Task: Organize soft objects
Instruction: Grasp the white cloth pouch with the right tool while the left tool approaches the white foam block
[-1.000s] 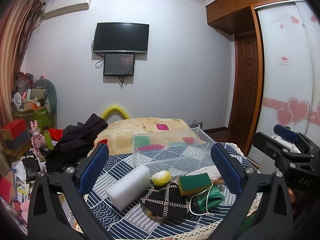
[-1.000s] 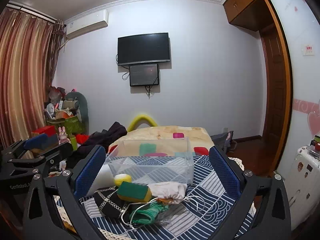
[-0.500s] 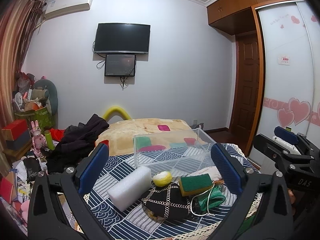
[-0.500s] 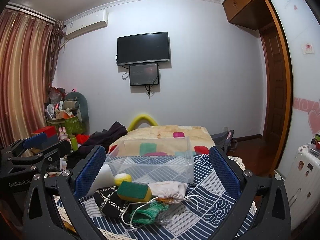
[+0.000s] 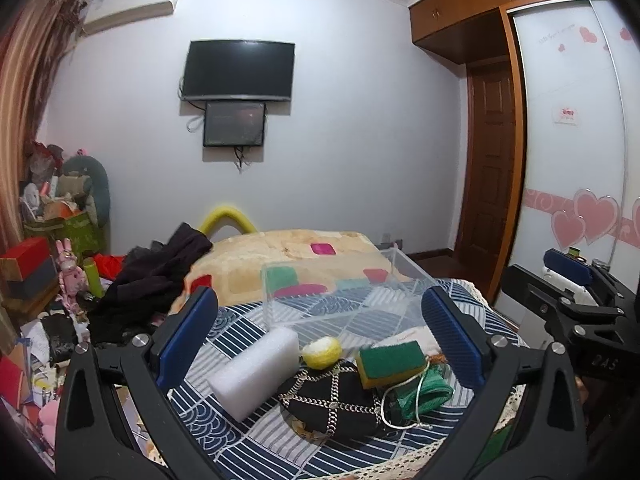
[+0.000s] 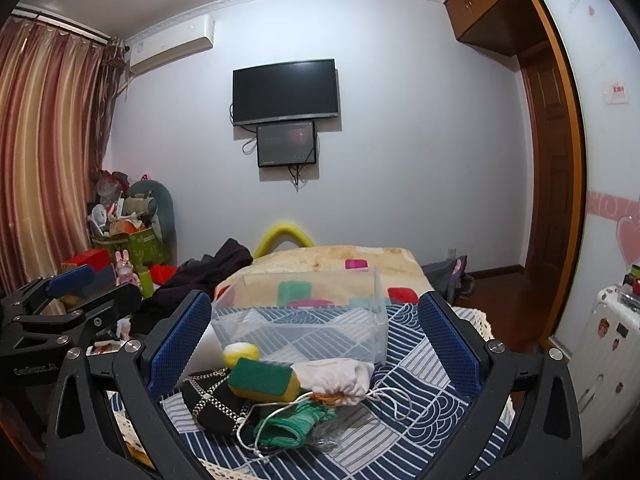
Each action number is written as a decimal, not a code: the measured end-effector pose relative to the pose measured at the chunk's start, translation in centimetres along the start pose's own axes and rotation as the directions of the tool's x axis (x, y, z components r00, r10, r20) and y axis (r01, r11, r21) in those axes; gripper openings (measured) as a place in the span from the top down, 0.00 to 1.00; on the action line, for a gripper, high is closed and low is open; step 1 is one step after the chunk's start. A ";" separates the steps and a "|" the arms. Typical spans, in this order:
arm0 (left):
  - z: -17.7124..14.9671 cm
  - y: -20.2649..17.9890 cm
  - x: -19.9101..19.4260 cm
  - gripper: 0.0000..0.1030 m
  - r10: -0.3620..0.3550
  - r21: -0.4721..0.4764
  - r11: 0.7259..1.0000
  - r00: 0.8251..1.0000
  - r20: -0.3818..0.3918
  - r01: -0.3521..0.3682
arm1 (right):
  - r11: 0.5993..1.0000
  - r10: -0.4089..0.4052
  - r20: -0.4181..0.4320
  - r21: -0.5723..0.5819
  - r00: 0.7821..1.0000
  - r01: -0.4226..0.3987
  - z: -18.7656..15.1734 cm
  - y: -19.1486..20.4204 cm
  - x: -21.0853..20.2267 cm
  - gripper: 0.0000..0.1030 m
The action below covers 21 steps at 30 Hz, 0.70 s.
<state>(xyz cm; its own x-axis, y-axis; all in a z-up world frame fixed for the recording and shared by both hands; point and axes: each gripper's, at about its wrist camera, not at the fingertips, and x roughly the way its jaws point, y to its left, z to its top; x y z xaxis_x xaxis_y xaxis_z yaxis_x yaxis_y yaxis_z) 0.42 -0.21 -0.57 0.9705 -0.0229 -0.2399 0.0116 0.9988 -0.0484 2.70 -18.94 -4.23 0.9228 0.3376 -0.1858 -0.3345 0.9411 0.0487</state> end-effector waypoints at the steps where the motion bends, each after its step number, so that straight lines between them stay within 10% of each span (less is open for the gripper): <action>1: -0.1 0.1 0.2 0.00 -0.008 -0.001 1.000 1.000 -0.008 0.008 | 1.000 0.002 -0.006 0.004 1.000 -0.002 -0.1 -0.1 0.2 0.00; 21: -4.0 4.2 6.6 0.40 0.031 -0.026 0.999 0.981 -0.192 -0.037 | 0.997 0.003 -0.238 0.071 0.971 0.014 -4.0 -2.9 5.3 0.37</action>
<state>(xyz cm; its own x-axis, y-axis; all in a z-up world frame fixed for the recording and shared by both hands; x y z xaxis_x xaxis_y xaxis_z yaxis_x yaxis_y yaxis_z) 5.95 3.65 -6.20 0.9063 0.0003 -0.4227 -0.0304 0.9974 -0.0645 7.81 -19.92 -9.27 0.8498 0.3269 -0.4135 -0.3070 0.9446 0.1159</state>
